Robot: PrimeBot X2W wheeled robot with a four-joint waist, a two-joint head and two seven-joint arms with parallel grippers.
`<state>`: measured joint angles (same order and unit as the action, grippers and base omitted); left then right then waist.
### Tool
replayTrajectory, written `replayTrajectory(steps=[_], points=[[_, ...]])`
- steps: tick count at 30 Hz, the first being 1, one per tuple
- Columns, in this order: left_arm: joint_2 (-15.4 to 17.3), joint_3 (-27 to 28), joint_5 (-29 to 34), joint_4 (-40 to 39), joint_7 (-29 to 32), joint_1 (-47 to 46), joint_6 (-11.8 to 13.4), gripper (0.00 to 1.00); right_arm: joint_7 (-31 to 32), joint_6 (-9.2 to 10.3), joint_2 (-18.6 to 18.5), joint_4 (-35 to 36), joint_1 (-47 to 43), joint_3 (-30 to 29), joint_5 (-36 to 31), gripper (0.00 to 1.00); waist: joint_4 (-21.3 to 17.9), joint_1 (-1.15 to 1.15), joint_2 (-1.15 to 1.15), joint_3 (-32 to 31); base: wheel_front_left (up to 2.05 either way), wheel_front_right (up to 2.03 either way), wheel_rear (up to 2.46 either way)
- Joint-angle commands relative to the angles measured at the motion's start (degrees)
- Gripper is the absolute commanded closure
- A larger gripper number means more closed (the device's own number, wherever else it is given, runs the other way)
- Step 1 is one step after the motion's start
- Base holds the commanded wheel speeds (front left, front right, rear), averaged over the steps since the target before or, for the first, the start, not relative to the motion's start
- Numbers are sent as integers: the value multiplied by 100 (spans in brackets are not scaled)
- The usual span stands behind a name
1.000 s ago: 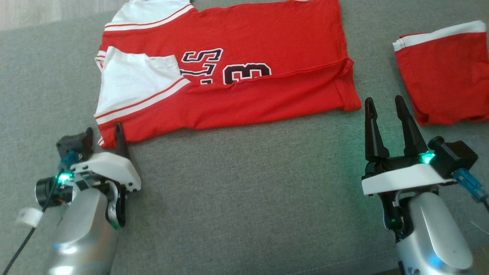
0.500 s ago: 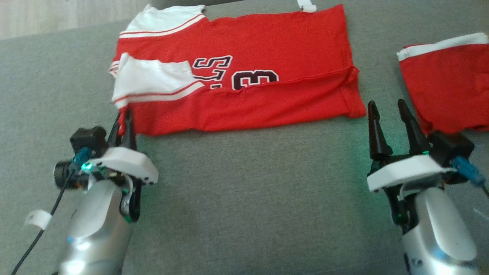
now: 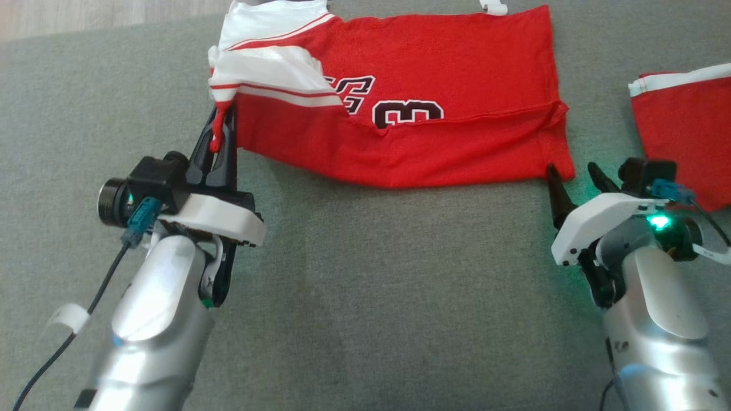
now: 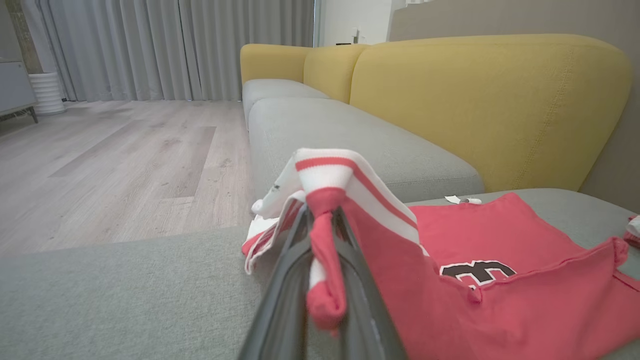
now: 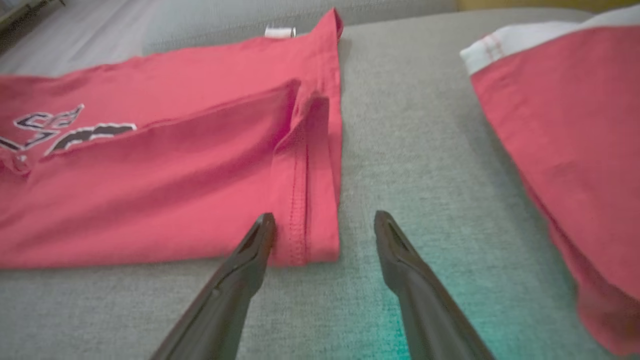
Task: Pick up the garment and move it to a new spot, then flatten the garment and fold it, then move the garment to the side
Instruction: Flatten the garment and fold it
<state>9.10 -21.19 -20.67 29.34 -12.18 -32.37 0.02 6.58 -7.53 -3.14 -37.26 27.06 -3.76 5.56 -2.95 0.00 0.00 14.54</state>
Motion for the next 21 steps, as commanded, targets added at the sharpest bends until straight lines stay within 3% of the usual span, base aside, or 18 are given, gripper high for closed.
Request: replayTrajectory(steps=[1, 9, 10, 12, 13, 21], points=[[194, 142, 41, -232, -54, -119, 38, 100, 32, 4, 26, 80, 211, 107, -64, 0, 21, 0, 0, 9, 0, 0, 0], [216, 84, 2, -427, 23, 20, 83, 100, 8, 4, 26, -761, 585, 257, -37, 0, 133, 0, 0, 58, 0, 0, 0], [223, 85, -6, -430, 38, 37, 95, 100, -6, 4, 26, -860, 623, 264, -52, 5, 145, 0, 0, 57, 0, 0, 0], [237, 83, -28, -415, 95, 72, 113, 100, -13, 4, 26, -1049, 686, 327, -129, 85, 167, 0, 0, 51, 0, 0, 0], [249, 75, -34, -398, 139, 89, 121, 100, -30, 4, 26, -1120, 710, 362, -187, 100, 175, 0, 0, 43, 0, 0, 0], [402, 8, -107, -177, 538, 336, 136, 100, -416, 4, 26, -1262, 717, 56, -675, 100, 131, 0, 0, -216, 0, 0, 0]])
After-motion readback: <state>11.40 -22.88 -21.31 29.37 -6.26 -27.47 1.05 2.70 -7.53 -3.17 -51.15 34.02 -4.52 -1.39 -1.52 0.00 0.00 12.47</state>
